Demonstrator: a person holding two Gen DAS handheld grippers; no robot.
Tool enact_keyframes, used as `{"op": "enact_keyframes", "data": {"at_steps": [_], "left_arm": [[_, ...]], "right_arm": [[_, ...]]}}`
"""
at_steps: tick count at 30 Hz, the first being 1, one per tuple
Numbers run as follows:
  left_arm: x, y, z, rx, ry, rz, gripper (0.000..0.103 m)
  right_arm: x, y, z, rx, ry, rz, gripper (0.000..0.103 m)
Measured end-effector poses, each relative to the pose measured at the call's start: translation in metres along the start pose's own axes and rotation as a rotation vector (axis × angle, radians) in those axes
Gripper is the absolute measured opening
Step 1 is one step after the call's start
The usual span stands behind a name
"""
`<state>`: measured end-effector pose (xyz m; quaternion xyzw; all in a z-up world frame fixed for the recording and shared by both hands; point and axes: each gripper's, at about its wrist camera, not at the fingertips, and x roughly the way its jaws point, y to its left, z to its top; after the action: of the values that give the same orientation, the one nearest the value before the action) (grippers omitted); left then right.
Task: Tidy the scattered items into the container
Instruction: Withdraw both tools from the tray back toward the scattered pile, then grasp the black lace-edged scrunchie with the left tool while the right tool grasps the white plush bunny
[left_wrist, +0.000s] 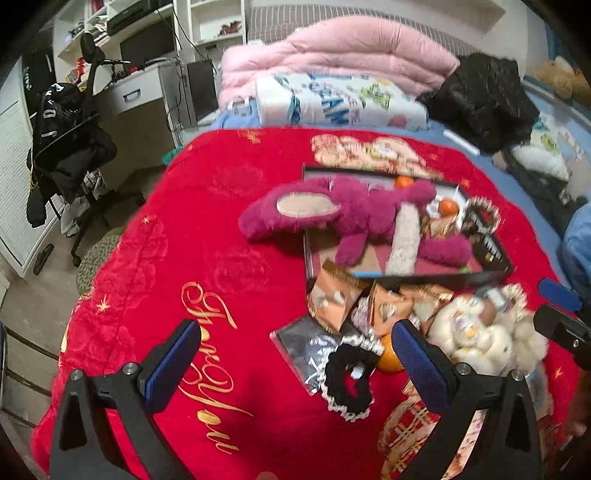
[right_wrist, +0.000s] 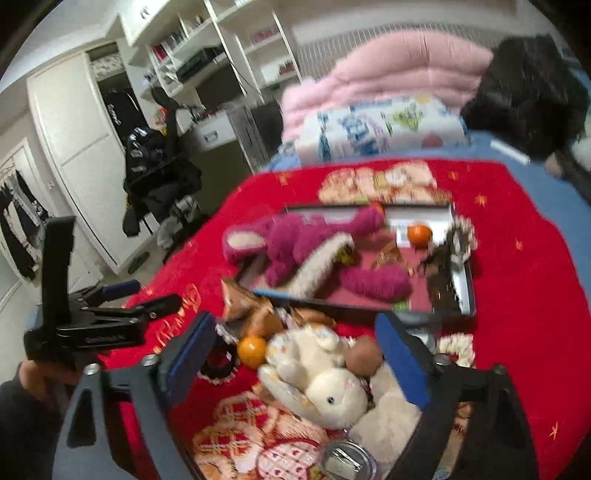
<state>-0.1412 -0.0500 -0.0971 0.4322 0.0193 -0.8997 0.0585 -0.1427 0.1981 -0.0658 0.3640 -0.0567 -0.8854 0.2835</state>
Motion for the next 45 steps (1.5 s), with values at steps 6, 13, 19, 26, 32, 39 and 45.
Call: {"op": "enact_keyframes", "data": {"at_steps": [6,13,19,26,32,39,45], "left_arm": [[0.031,-0.002,-0.018,-0.026,0.09,0.027,0.103],[0.041,-0.006,-0.023,-0.014,0.123,0.016,0.103],[0.052,-0.013,-0.032,0.017,0.169,0.031,0.103],[0.067,-0.019,-0.04,0.024,0.214,0.02,0.103],[0.073,-0.023,-0.044,0.038,0.233,0.02,0.101],[0.074,-0.028,-0.044,0.041,0.268,-0.036,0.076],[0.071,-0.022,-0.041,-0.019,0.274,-0.086,0.046]], "right_arm": [[0.025,-0.008,-0.013,-0.009,0.111,0.019,0.082],[0.04,-0.013,-0.02,0.009,0.177,0.045,0.075],[0.054,-0.015,-0.029,0.018,0.255,0.008,0.068],[0.063,-0.021,-0.038,0.038,0.316,-0.003,0.07],[0.068,-0.022,-0.04,0.023,0.324,-0.024,0.07],[0.069,-0.02,-0.039,0.016,0.329,-0.037,0.052],[0.067,-0.015,-0.038,-0.002,0.351,-0.058,0.036]]}}
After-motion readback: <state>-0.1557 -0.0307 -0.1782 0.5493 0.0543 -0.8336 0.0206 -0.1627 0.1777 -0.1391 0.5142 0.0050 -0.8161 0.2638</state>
